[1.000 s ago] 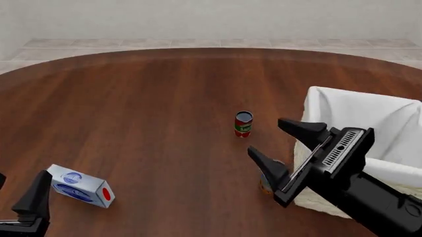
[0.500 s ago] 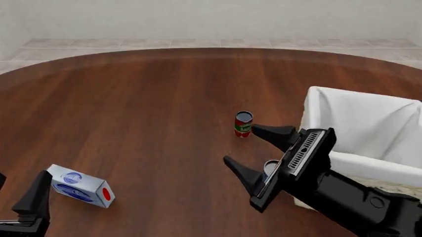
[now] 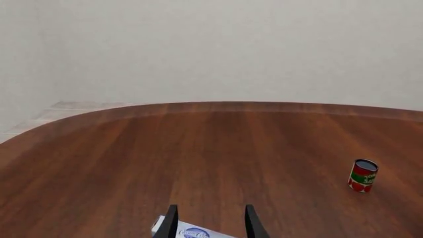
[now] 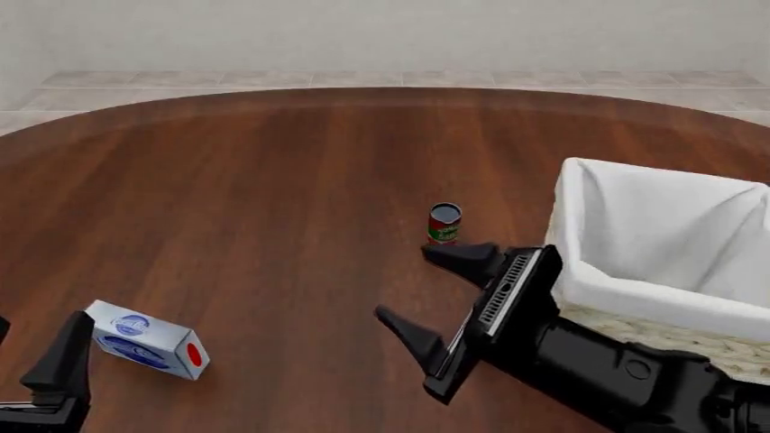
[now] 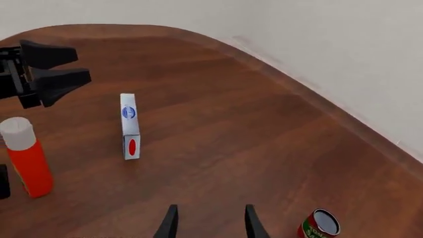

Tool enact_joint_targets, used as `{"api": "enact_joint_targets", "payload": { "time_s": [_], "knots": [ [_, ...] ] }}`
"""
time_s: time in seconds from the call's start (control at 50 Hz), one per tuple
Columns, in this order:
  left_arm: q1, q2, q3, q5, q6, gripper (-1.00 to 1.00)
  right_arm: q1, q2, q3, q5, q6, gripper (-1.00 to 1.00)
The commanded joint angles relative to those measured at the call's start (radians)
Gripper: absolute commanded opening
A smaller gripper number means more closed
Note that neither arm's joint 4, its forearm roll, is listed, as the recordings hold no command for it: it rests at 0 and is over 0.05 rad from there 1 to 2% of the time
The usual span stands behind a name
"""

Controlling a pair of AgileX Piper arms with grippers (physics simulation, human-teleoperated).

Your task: Pick up the cream cheese box, and put it in the basket.

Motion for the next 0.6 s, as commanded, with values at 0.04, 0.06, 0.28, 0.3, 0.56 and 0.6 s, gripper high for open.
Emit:
{"api": "enact_joint_targets", "payload": {
  "time_s": [0.04, 0.06, 0.28, 0.3, 0.56, 0.6],
  "knots": [
    [0.000, 0.000, 0.000, 0.000, -0.001, 1.00, 0.028, 0.051, -0.015, -0.015, -0.002, 1.00],
    [0.000, 0.000, 0.000, 0.000, -0.001, 1.00, 0.028, 0.051, -0.015, -0.015, -0.002, 1.00],
    [0.001, 0.000, 0.000, -0.002, -0.005, 1.00, 0.046, 0.103, -0.034, -0.018, 0.010, 1.00],
    [0.001, 0.000, 0.000, -0.002, -0.005, 1.00, 0.046, 0.103, -0.034, -0.018, 0.010, 1.00],
    [0.002, 0.000, 0.000, -0.005, -0.010, 1.00, 0.072, 0.152, -0.067, -0.021, 0.009, 1.00],
    [0.002, -0.001, 0.000, -0.006, -0.012, 1.00, 0.075, 0.162, -0.073, -0.023, 0.006, 1.00]
  ]
}}
